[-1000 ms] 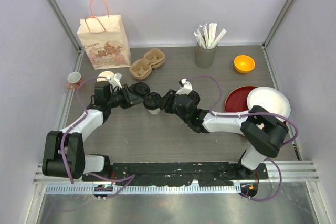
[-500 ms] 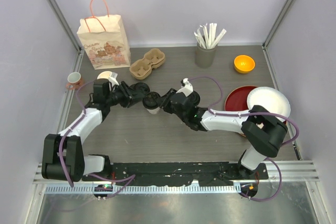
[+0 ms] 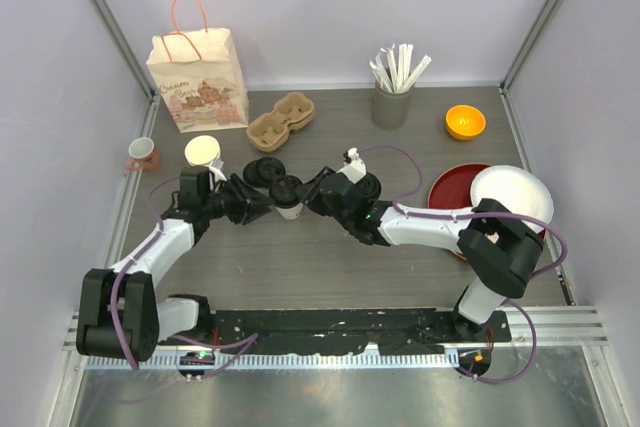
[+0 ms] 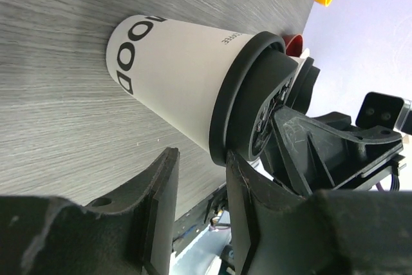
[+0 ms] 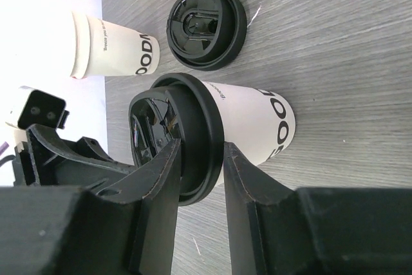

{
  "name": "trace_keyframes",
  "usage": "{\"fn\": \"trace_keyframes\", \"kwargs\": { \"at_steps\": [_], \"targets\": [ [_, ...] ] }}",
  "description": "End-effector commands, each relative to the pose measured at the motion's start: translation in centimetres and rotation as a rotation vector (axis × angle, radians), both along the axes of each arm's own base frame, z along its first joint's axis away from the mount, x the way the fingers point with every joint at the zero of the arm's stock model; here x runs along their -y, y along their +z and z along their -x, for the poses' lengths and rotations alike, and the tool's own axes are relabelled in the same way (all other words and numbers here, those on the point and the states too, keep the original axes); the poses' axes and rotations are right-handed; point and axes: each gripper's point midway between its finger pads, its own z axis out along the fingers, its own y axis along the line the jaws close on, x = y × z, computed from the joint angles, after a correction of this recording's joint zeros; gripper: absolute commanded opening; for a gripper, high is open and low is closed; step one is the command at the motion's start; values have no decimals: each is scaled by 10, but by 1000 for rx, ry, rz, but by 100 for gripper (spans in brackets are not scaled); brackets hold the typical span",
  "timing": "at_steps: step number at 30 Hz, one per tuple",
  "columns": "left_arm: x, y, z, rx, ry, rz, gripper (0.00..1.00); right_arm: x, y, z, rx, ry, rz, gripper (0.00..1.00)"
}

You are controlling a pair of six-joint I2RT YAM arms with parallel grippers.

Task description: Pack the takeout coffee

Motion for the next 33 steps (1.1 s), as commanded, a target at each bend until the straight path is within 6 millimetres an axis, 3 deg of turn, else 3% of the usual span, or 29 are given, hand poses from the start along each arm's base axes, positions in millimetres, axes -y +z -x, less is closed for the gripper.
{"fn": "trace_keyframes", "kwargs": {
  "at_steps": [1, 6, 8, 13, 16, 17, 20, 24, 30, 33],
  "targets": [
    [1, -5, -11, 23, 37, 18, 38, -10, 11, -6, -6, -17, -53, 32],
    [2, 2, -23, 57, 51, 29, 36, -13, 3, -2, -33, 12, -39, 31],
    [1, -4, -22, 40, 54, 23, 34, -14, -1, 1, -50, 22, -35, 30],
    [-10, -27, -22, 7, 100, -50, 17, -17, -11, 9, -94, 57, -30, 28],
    [-17, -46, -11, -45, 91, -122, 5, -17, -15, 12, -113, 54, -45, 28],
    [-20, -59, 1, -84, 69, -154, 1, -16, -17, 13, -116, 54, -46, 28],
    [-28, -90, 34, -199, 31, -230, 0, -14, -20, 14, -122, 44, -50, 27],
    [-41, -118, 57, -273, 2, -322, 0, -14, -26, 16, -143, 44, -54, 26],
    [-43, -121, 55, -248, -6, -343, 0, -10, -34, 16, -172, 28, -70, 26],
    [-37, -111, 47, -220, -23, -310, 0, -8, -31, 15, -163, 22, -71, 25]
  ]
}}
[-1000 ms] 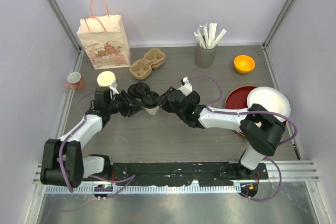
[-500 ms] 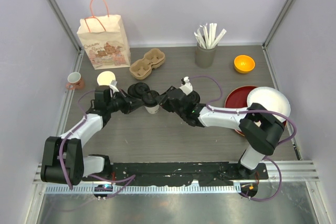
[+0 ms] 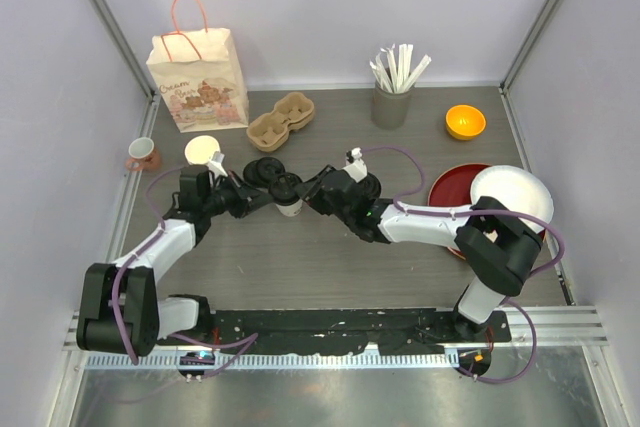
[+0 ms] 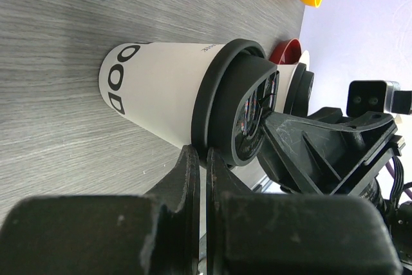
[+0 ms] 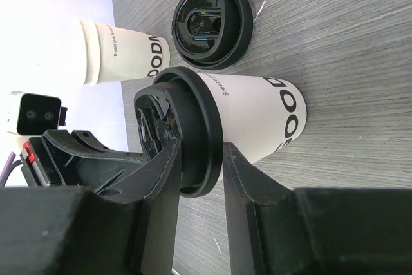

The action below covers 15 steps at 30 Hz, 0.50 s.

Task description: Pack the takeout coffee

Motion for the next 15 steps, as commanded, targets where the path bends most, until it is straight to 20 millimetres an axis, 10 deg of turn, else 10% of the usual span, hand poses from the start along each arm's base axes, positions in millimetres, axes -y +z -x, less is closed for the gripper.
{"fn": "trace_keyframes", "kwargs": {
  "at_steps": [1, 10, 15],
  "targets": [
    [-32, -87, 50, -288, 13, -251, 0, -2, -25, 18, -82, 37, 17, 25],
    [3, 13, 0, -92, -87, -56, 22, 8, -18, 13, -50, 27, 53, 25],
    [5, 27, 3, -111, -109, -45, 24, 13, -9, 8, -25, 19, 60, 26]
  ]
}}
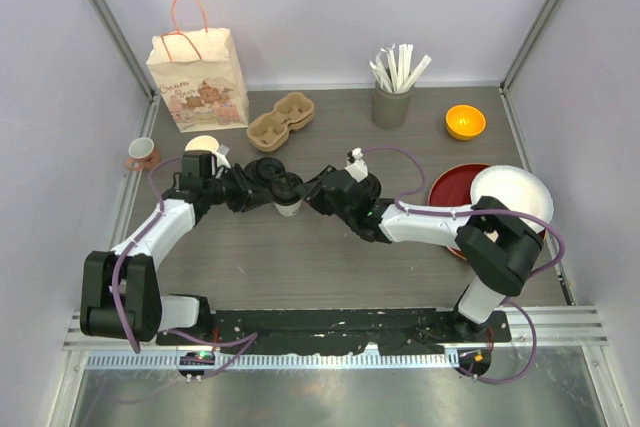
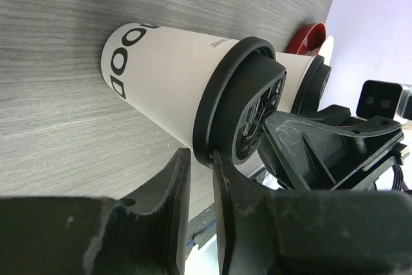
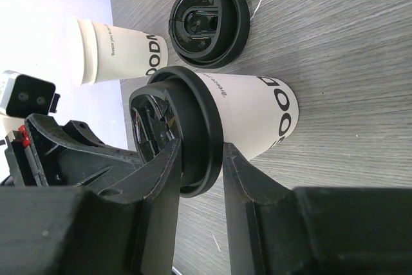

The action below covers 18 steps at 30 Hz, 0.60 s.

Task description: Pack the takeout coffee

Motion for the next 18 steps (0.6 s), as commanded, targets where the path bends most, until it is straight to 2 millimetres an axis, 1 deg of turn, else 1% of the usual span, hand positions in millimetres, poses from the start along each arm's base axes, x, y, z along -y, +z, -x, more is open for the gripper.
{"fn": "trace_keyframes", "kwargs": {
  "at_steps": [1, 3, 7, 8, 11, 12, 14, 15, 16, 17, 18],
  "targets": [
    [2, 15, 5, -18, -43, -5, 24, 11, -5, 9, -14, 24, 64, 27],
    [0, 17, 4, -22, -42, -12, 26, 13, 0, 8, -1, 23, 71, 28],
    [-4, 28, -6, -2, -22, -7, 33, 16, 5, 9, 6, 27, 80, 32],
    [-5, 29, -7, 0, -18, -6, 36, 17, 6, 9, 11, 26, 84, 33],
    [-9, 34, -14, 19, -1, -13, 39, 19, 9, 6, 25, 23, 89, 38],
    [-9, 35, -15, 24, -2, -16, 39, 18, 10, 6, 23, 29, 88, 42],
    [-9, 40, -18, 42, -8, -19, 39, 16, 8, 5, 23, 49, 98, 47],
    [-10, 41, -19, 48, -8, -22, 40, 13, 10, 5, 24, 66, 96, 52],
    [-9, 47, -22, 65, -13, -20, 40, 12, 11, 5, 26, 74, 100, 56],
    [-9, 49, -23, 73, -22, -23, 40, 12, 12, 4, 29, 78, 99, 58],
    [-9, 52, -24, 80, -25, -23, 40, 11, 16, 3, 35, 80, 98, 64]
  ]
}}
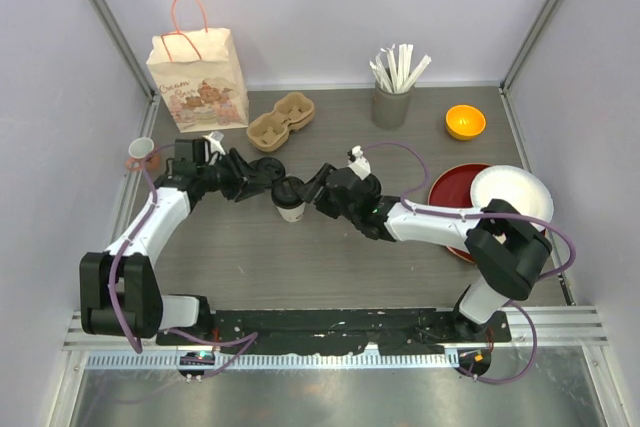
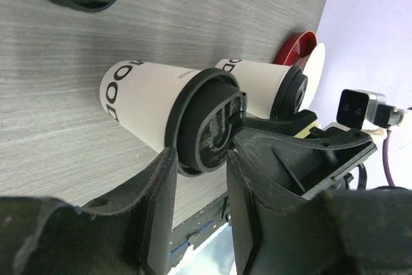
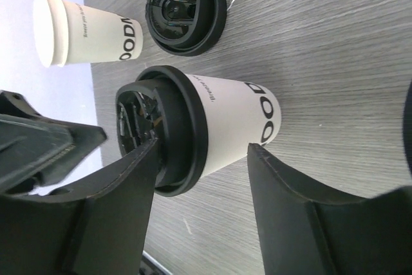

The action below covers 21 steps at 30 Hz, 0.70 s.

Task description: Pack the takeout coffee

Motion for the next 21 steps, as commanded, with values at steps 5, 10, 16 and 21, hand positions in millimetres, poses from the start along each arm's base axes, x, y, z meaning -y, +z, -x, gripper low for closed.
{"fn": "trace_keyframes", "kwargs": {
  "at_steps": [5, 10, 16, 21],
  "targets": [
    [3, 54, -18, 132, -55, 2, 42, -7, 39, -8, 92, 57, 18, 80],
    [5, 83, -24, 204, -100, -11, 44, -13, 63, -11, 161, 109, 40, 83],
    [4, 101, -31, 284, -147, -52, 45, -17, 96, -15, 266, 153, 51, 84],
    [-3, 136, -42, 428, -220, -173, 45, -13, 140, -17, 399, 169, 55, 84]
  ]
}}
